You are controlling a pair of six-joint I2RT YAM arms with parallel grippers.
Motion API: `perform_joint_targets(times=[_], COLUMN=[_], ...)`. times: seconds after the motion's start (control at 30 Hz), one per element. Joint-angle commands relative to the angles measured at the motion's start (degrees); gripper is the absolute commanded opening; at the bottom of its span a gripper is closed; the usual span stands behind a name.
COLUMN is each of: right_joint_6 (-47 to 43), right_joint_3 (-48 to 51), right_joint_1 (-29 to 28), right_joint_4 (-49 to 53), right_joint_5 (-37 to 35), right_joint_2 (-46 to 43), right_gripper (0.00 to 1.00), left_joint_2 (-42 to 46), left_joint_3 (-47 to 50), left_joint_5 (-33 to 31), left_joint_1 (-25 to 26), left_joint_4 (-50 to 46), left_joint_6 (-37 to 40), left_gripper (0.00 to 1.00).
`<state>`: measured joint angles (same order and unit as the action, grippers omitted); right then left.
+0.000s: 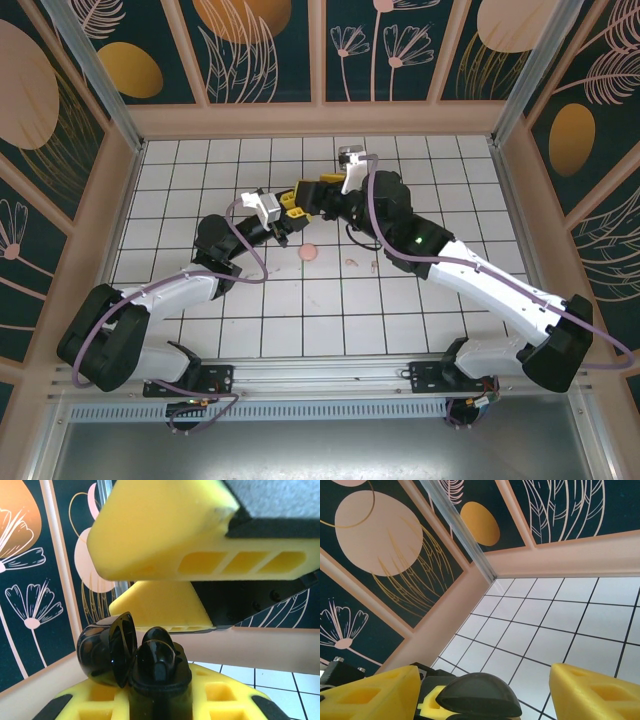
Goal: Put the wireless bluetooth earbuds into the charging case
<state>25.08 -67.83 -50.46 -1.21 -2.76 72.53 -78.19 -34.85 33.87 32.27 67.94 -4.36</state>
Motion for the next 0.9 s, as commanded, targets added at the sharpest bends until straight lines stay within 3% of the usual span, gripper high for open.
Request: perform_joint_targets(times=[0.0,0.13,0.37,0.43,0.67,0.87], right_joint_6=[1.52,2.86,0.4,-0.74,-3.54,-2.92], right_joint_3=[-3.58,-7.3,-16.96,-19.14,-23.83,-18.57], right_joint_1=[1.15,4.51,9.34,9.41,9.41,8.6], right_joint_4=[0.68,7.42,21.9,24.07,30.12,30.43], right_joint_5=[1.68,6.5,15.39,17.51,20.73,21.69], right_joint_2=[-2.02,-0.69,8.62,11.27,17.76,13.83], right_gripper=[0.69,0.6,0.12,0.07,0.0,0.0], left_joint_2=[-0.23,-0.61,-0.97,-1.01,-1.13,-2.12], left_joint_3=[-0.77,-0.14,-0.3,-0.39,-0.54,-2.53], left_joint_5=[1.1,3.01,5.13,5.38,5.64,4.08], left_joint_1=[0.25,0.25,0.28,0.32,0.34,0.31], left_joint_4=[2.57,1.86,-1.93,-2.7,-4.23,-6.32], left_joint_6=[0.32,1.91,4.37,4.93,5.46,2.59], left_gripper=[0.0,0.0,0.0,0.0,0.0,0.0])
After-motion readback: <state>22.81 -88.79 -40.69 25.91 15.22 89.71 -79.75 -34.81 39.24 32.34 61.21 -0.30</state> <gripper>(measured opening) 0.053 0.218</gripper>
